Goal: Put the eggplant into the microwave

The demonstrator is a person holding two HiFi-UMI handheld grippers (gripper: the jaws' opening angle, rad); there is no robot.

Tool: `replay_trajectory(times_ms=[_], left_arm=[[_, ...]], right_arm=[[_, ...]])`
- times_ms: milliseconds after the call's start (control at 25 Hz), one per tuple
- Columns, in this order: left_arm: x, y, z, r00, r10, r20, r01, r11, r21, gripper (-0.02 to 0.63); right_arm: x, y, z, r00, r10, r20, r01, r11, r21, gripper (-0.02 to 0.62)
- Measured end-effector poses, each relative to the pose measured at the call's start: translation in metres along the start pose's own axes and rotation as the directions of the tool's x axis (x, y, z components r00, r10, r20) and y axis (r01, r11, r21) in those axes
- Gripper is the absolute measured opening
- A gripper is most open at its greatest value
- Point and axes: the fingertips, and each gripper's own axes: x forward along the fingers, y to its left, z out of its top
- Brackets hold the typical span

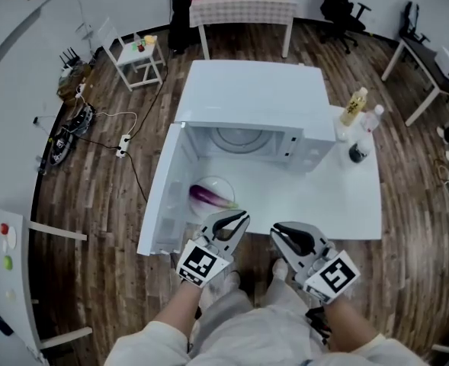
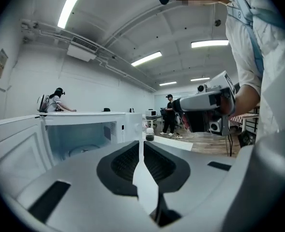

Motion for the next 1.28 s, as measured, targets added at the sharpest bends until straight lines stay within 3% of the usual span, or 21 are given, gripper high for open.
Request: replay_trajectory(times_ms=[120, 280, 520, 600, 760, 960, 1280], left_arm=[[0.011, 0.007, -0.015, 0.997, -0.040, -0.070, 0.044, 0.997, 0.061, 0.069], [0.023, 0.012, -0.035, 0.978, -0.099, -0.181, 0.123, 0.984, 0.128, 0.097], [0.035, 0.012, -0.063, 0.911, -0.230, -0.343, 0.290, 0.948, 0.134, 0.121], [0.036, 0.011, -0.079, 0.866, -0.272, -0.419, 0.351, 0.929, 0.122, 0.129], [0.035, 0.012, -0.115, 0.749, -0.310, -0.586, 0.461, 0.878, 0.124, 0.152], [0.032, 0.026, -0.134, 0.652, -0.271, -0.708, 0.523, 0.837, 0.161, 0.161], [0.026, 0.051, -0.166, 0.475, -0.202, -0.856, 0.628, 0.760, 0.169, 0.167]], right_arm=[[0.004, -0.006, -0.004, 1.000, 0.002, 0.007, -0.002, 1.000, 0.014, 0.037], [0.006, -0.016, -0.009, 1.000, -0.007, 0.005, 0.007, 1.000, 0.020, 0.037], [0.009, -0.027, -0.025, 1.000, -0.018, -0.021, 0.019, 0.999, 0.027, 0.037], [0.014, -0.030, -0.032, 0.999, -0.021, -0.036, 0.022, 0.999, 0.023, 0.037], [0.022, -0.036, -0.043, 0.998, -0.035, -0.050, 0.036, 0.999, 0.019, 0.037], [0.034, -0.038, -0.049, 0.997, -0.054, -0.053, 0.055, 0.998, 0.019, 0.037], [0.052, -0.036, -0.054, 0.992, -0.113, -0.049, 0.116, 0.992, 0.057, 0.037]])
